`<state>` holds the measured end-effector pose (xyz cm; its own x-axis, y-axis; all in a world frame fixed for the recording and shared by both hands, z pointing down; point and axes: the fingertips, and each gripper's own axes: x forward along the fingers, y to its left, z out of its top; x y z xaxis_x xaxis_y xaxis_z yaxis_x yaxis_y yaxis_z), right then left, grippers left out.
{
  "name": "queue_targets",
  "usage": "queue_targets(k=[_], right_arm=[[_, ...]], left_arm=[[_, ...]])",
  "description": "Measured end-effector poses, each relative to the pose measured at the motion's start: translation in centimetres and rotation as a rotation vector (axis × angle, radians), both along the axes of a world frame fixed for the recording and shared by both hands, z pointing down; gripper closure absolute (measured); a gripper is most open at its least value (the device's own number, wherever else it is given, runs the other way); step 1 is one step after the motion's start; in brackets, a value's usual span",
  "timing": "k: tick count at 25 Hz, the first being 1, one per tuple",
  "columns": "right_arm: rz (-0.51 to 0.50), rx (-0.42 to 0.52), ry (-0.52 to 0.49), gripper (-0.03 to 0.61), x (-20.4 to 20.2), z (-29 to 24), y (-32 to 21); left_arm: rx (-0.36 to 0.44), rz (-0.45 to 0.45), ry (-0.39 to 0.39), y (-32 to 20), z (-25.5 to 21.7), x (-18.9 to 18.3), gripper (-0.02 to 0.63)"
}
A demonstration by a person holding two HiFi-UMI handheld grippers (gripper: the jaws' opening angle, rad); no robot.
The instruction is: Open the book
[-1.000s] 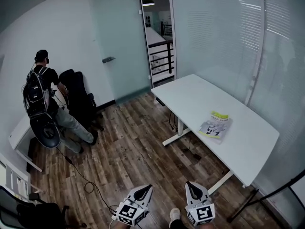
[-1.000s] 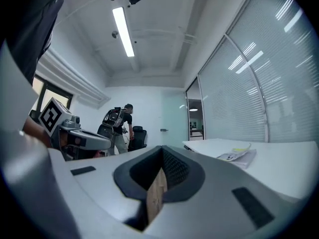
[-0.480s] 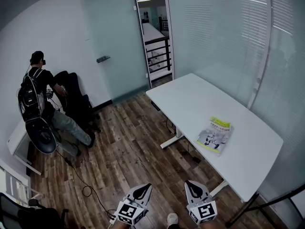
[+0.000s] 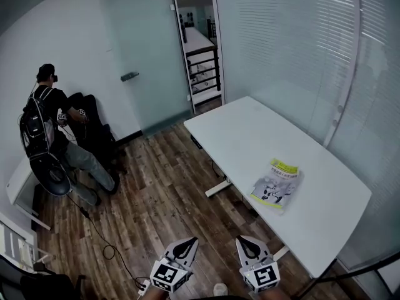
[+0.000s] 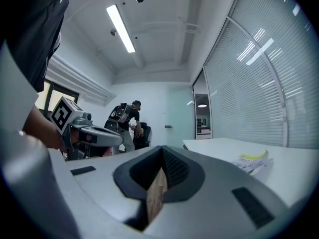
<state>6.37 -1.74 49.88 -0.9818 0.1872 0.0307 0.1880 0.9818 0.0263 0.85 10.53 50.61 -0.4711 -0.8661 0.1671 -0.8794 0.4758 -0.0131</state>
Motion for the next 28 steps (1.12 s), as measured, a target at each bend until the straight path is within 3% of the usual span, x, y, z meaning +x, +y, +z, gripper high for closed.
queue_targets(k=[7,13,15,22,28], right_arm=[[-0.008,0.009,-0.005,0.574,-1.7,0.1,-2.2],[0.014,0.044,0.02,0.574,-4.6,0.2,-3.1],[0.025,0.084,0.035,0.574,-6.0,0.2,-4.0],[0.13,0.085,0.014,0.574,-13.6,-1.9,-6.8],[0.108,-0.004,0.001,0.574,-20.2,-3.3,-5.5]], left_arm=[[0.01,-0.012,0.024,-1.5,1.0,-1.6,0.6],[-0.016,0.039,0.04,-2.6,2.0,-4.2,0.6],[-0.007,0.045,0.04,-3.1,2.0,-5.9,0.6],[0.018,0.112,0.005,-5.5,0.0,-14.0,0.6],[0.035,0.186,0.033,-7.8,0.0,-19.7,0.6]])
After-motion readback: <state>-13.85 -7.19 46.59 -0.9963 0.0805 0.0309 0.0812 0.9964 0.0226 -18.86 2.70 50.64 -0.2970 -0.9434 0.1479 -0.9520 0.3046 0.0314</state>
